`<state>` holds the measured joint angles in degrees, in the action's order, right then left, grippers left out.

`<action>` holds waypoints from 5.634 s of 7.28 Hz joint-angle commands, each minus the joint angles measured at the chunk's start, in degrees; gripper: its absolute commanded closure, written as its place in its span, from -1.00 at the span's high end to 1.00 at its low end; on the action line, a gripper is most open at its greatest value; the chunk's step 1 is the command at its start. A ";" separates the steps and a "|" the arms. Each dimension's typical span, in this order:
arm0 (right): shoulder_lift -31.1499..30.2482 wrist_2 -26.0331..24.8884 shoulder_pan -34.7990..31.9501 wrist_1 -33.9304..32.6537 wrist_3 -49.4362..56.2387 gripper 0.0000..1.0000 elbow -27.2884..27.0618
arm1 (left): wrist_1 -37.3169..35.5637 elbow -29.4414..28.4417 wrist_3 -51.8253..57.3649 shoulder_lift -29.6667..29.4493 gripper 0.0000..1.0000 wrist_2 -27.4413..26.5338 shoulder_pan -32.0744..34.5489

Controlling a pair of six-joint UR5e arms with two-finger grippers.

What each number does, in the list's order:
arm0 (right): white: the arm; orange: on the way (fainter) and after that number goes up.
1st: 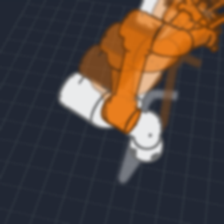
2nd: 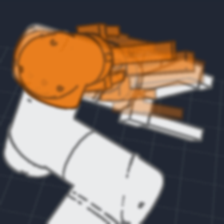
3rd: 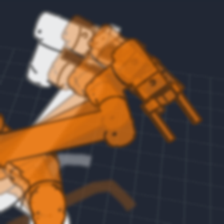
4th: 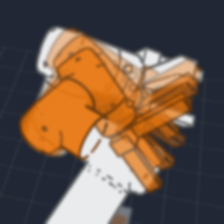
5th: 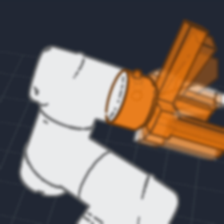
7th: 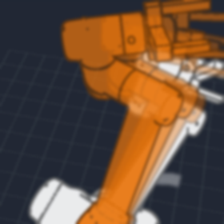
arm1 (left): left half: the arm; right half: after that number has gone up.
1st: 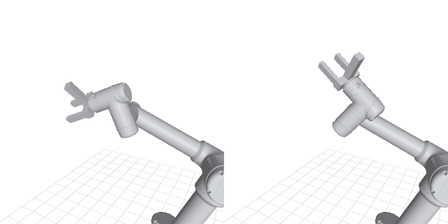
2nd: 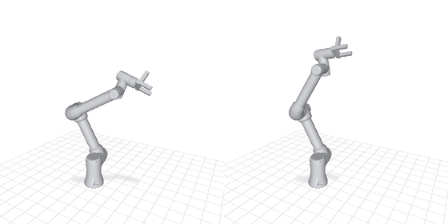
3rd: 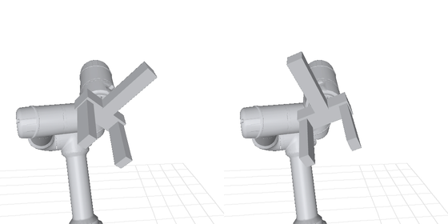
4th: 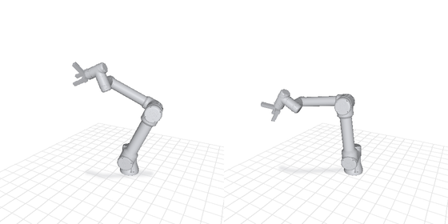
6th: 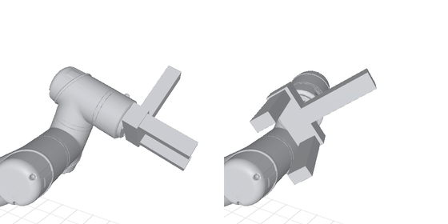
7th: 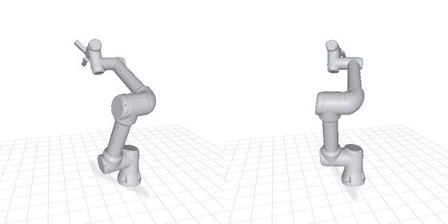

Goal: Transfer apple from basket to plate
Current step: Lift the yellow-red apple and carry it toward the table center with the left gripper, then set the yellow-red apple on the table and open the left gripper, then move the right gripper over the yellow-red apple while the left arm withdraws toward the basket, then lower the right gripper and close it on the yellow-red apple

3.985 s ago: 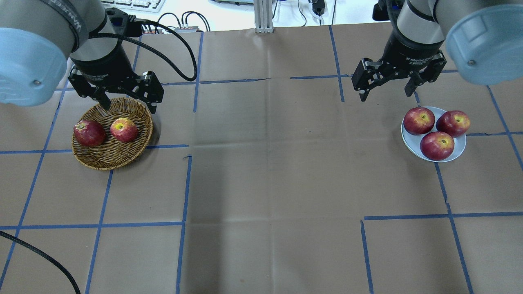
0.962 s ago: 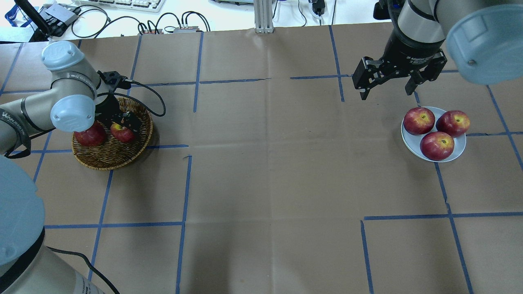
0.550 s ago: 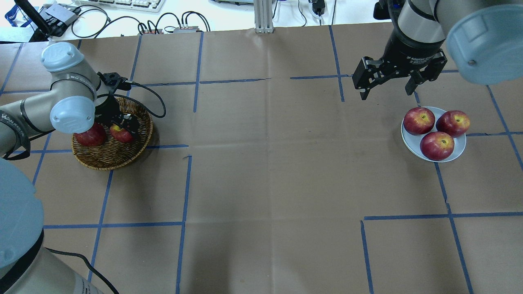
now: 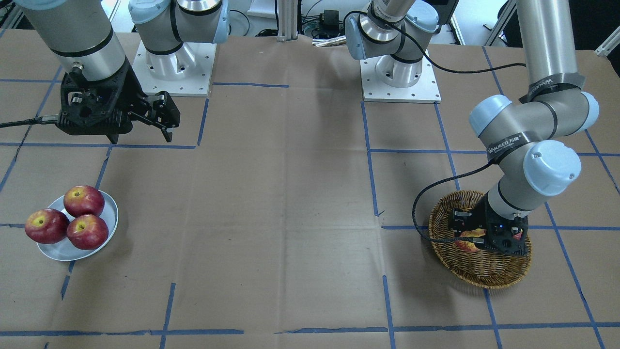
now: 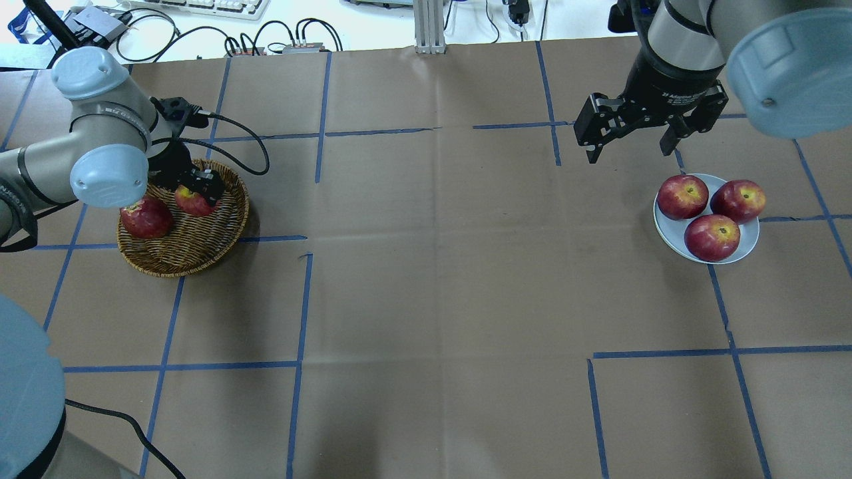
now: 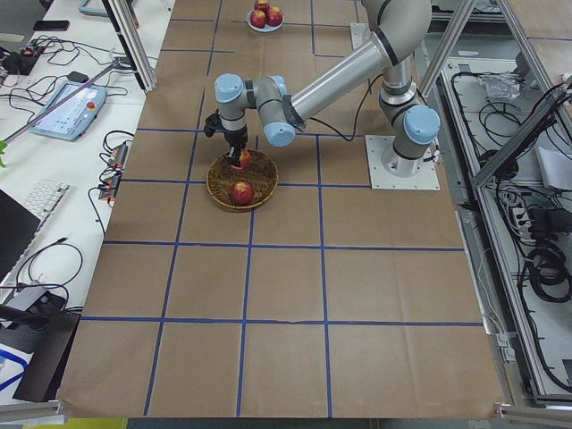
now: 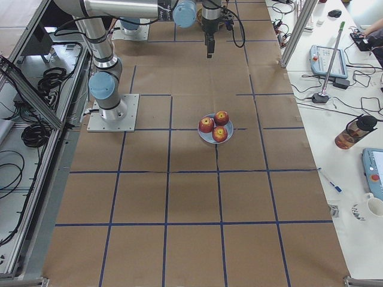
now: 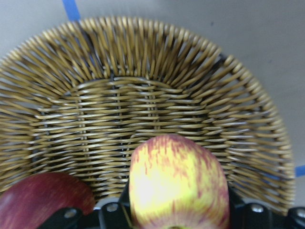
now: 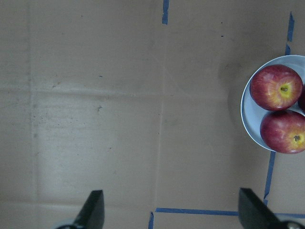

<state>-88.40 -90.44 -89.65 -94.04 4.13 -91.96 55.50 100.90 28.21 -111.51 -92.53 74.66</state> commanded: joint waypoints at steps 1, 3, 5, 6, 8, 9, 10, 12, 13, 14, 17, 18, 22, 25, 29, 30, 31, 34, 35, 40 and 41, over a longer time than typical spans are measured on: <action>-0.02 0.00 0.00 -0.01 0.00 1.00 0.03 | 1.96 -0.88 -11.62 3.66 0.25 -0.20 8.35; -0.02 0.00 0.00 -0.01 0.00 1.00 0.03 | 4.69 -2.90 -26.03 3.06 0.23 0.06 17.14; -0.02 0.00 0.00 -0.01 0.00 1.00 0.03 | 4.61 -3.43 -39.74 0.61 0.21 4.25 25.15; 0.07 0.00 0.00 -0.01 0.00 1.00 0.03 | 3.92 -3.43 -44.59 -2.19 0.14 4.98 28.23; 0.07 0.00 0.00 -0.01 0.00 1.00 0.03 | 2.33 -7.45 -49.80 -7.73 0.15 4.99 34.03; 0.07 0.00 0.00 -0.01 0.00 1.00 0.03 | 2.33 -10.44 -51.65 -11.06 0.15 4.99 36.67; 0.07 0.00 0.00 -0.01 0.00 1.00 0.03 | 2.33 -12.73 -52.72 -13.18 0.15 4.99 38.18; -0.02 0.00 0.00 -0.01 0.00 1.00 -0.06 | 2.33 -13.28 -53.08 -13.82 0.15 4.99 38.72; 0.07 0.00 0.00 -0.01 0.00 1.00 -0.06 | 2.41 -13.10 -52.73 -13.73 0.20 4.99 38.72; 0.07 -0.09 0.00 -0.01 0.09 1.00 -0.06 | 2.42 -12.84 -52.29 -13.65 0.21 4.99 38.63; -0.02 -0.09 0.00 -0.01 0.09 1.00 -0.06 | 2.42 -11.43 -51.15 -13.29 0.21 4.90 38.10; -0.02 -0.17 -0.08 -0.01 0.09 1.00 0.03 | 2.50 -11.26 -51.15 -13.29 0.29 4.73 38.10; 0.07 -0.17 -0.17 -0.10 -0.17 1.00 0.20 | 6.18 -10.99 -50.45 -6.92 0.99 4.20 37.06; -0.19 0.00 -0.35 -0.27 -0.61 1.00 0.38 | 25.97 -11.08 -35.29 11.60 0.99 4.46 24.27; 0.42 -0.18 -1.40 -0.62 -5.49 1.00 1.08 | 40.53 -10.12 -25.85 29.84 0.99 3.58 16.13; 1.82 -0.09 -3.49 -1.93 -9.28 1.00 1.26 | 40.65 -9.42 -26.09 30.47 0.99 4.10 16.22; 4.27 -0.17 -8.30 -5.94 -14.27 1.00 1.17 | 40.56 -9.41 -26.10 29.78 0.99 3.59 16.22; 17.35 -1.66 -20.44 -22.38 -27.73 1.00 1.17 | 36.54 -8.01 -26.27 28.63 0.99 4.37 16.13; 20.78 -2.19 -22.48 -25.90 -28.73 1.00 0.82 | 35.56 -7.22 -25.75 28.89 0.99 4.02 16.22; 29.86 -2.98 -23.64 -40.00 -28.04 1.00 -4.63 | 35.29 -3.87 -26.27 30.48 0.99 4.28 16.13; 30.30 -3.07 -23.64 -40.09 -28.12 1.00 -4.63 | 35.37 -3.96 -26.27 30.56 0.99 4.37 16.13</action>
<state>-59.05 -93.24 -113.40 -133.38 -24.22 -96.30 90.82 96.93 1.91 -81.06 -88.26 90.80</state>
